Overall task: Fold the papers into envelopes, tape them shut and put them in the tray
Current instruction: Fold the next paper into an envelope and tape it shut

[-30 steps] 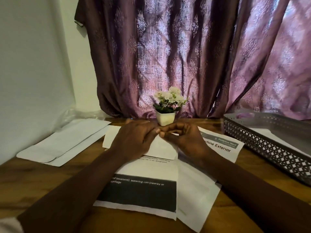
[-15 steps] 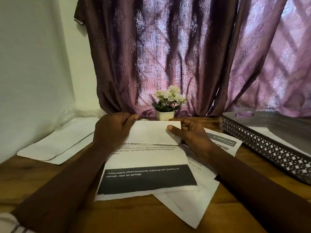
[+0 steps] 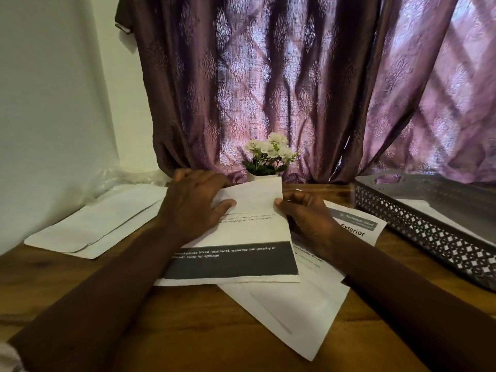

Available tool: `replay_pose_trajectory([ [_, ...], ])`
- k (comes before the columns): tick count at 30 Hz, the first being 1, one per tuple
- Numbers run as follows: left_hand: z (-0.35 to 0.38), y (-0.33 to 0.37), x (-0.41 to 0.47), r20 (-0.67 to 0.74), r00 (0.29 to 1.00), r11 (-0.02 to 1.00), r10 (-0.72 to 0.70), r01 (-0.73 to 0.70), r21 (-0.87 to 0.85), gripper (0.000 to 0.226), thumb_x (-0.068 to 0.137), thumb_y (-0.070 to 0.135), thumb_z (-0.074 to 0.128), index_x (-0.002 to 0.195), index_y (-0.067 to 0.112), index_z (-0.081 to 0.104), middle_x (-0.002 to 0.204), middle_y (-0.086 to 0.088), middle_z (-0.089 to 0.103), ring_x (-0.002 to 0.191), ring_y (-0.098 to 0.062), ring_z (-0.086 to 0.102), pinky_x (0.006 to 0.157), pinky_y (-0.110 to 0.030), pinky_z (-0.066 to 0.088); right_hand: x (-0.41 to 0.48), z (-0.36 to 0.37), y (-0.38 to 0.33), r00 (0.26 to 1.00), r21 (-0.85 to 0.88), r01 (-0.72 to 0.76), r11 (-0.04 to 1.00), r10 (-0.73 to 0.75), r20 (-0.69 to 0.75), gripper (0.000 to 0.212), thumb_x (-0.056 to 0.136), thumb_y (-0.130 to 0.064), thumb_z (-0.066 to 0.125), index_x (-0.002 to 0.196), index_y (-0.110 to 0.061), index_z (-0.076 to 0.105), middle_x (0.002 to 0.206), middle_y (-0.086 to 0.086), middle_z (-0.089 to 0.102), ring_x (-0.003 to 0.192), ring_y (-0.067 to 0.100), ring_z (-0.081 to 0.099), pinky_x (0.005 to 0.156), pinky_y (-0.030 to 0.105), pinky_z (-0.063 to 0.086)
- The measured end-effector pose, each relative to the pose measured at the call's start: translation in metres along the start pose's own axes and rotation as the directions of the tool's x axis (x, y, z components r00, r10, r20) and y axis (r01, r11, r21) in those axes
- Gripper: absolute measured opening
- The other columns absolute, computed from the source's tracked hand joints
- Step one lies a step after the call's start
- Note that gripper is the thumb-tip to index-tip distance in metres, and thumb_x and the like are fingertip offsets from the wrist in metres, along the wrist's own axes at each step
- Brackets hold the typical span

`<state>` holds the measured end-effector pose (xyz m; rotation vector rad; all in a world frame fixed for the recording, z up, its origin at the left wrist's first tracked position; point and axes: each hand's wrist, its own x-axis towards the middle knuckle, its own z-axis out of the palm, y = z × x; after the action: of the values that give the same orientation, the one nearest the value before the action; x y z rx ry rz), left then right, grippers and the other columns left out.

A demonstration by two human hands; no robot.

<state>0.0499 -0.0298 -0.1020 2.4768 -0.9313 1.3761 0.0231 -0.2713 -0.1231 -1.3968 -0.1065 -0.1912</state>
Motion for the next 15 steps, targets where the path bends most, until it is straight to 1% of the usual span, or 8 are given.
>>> replay_pose_trajectory([
  [3,0.0,0.013,0.003,0.03,0.995,0.995,0.091,-0.091,0.029,0.017,0.085,0.031,0.071,0.096,0.019,0.066,0.091,-0.003,0.067,0.086,-0.031,0.063,0.076,-0.044,0.046,0.001,0.0,-0.005,0.991,0.157,-0.133,0.979,0.13,0.025,0.023,0.101,-0.027,0.061,0.105,-0.009,0.075,0.098,0.014,0.079,0.089,0.031,0.076,0.074,0.039,0.065],
  [5,0.001,0.018,0.003,0.069,0.989,0.99,0.133,-0.136,0.042,0.019,0.077,0.023,0.075,0.093,0.022,0.063,0.091,-0.001,0.063,0.086,-0.029,0.061,0.072,-0.04,0.044,0.003,-0.003,-0.008,0.983,0.189,-0.181,0.965,0.177,0.038,0.032,0.1,-0.032,0.06,0.114,-0.007,0.073,0.105,0.017,0.077,0.097,0.034,0.072,0.089,0.047,0.06],
  [6,0.002,0.02,0.002,0.089,0.983,0.986,0.161,-0.165,0.039,0.023,0.074,0.021,0.077,0.091,0.023,0.062,0.091,0.0,0.062,0.086,-0.028,0.06,0.071,-0.037,0.042,0.003,-0.004,-0.007,0.984,0.18,-0.177,0.968,0.173,0.04,0.033,0.099,-0.028,0.063,0.121,-0.005,0.071,0.113,0.021,0.075,0.102,0.036,0.072,0.094,0.051,0.058],
  [8,0.004,0.023,0.0,0.118,0.972,0.979,0.203,-0.204,0.0,0.024,0.076,0.034,0.077,0.092,0.026,0.061,0.095,0.002,0.061,0.089,-0.024,0.058,0.072,-0.034,0.038,0.001,-0.005,-0.005,0.994,0.151,-0.109,0.983,0.106,0.025,0.031,0.092,-0.006,0.072,0.123,-0.004,0.07,0.118,0.026,0.073,0.099,0.036,0.074,0.087,0.049,0.062],
  [9,0.005,0.025,0.0,0.135,0.972,0.981,0.192,-0.19,-0.034,0.027,0.081,0.049,0.072,0.094,0.029,0.06,0.098,0.004,0.06,0.092,-0.02,0.056,0.074,-0.034,0.038,0.001,-0.004,-0.004,0.998,0.123,-0.069,0.99,0.068,0.012,0.033,0.089,0.002,0.073,0.121,-0.005,0.071,0.115,0.026,0.074,0.093,0.034,0.075,0.079,0.045,0.064],
  [11,0.006,0.028,-0.001,0.19,0.975,0.99,0.115,-0.097,-0.101,0.046,0.085,0.074,0.053,0.105,0.033,0.059,0.11,0.008,0.058,0.102,-0.015,0.052,0.083,-0.036,0.041,0.0,-0.003,-0.002,1.0,0.083,-0.015,0.996,0.015,-0.003,0.034,0.087,0.008,0.071,0.118,-0.006,0.073,0.112,0.024,0.076,0.087,0.03,0.076,0.07,0.038,0.064],
  [13,0.006,0.029,-0.002,0.232,0.972,0.987,0.036,0.002,-0.161,0.061,0.084,0.08,0.044,0.126,0.035,0.052,0.127,0.008,0.055,0.114,-0.014,0.05,0.096,-0.041,0.041,0.001,-0.002,0.0,1.0,0.107,0.012,0.994,-0.015,0.023,0.032,0.088,0.008,0.069,0.116,-0.007,0.074,0.109,0.02,0.078,0.087,0.028,0.077,0.068,0.036,0.064],
  [15,0.003,0.028,-0.002,0.26,0.965,0.975,-0.022,0.079,-0.209,0.071,0.081,0.071,0.055,0.141,0.036,0.041,0.138,0.007,0.054,0.123,-0.017,0.051,0.106,-0.044,0.037,0.001,-0.001,-0.001,0.997,0.16,0.017,0.987,-0.028,0.069,0.029,0.089,0.006,0.069,0.114,-0.007,0.076,0.107,0.018,0.079,0.089,0.026,0.078,0.069,0.033,0.063],
])
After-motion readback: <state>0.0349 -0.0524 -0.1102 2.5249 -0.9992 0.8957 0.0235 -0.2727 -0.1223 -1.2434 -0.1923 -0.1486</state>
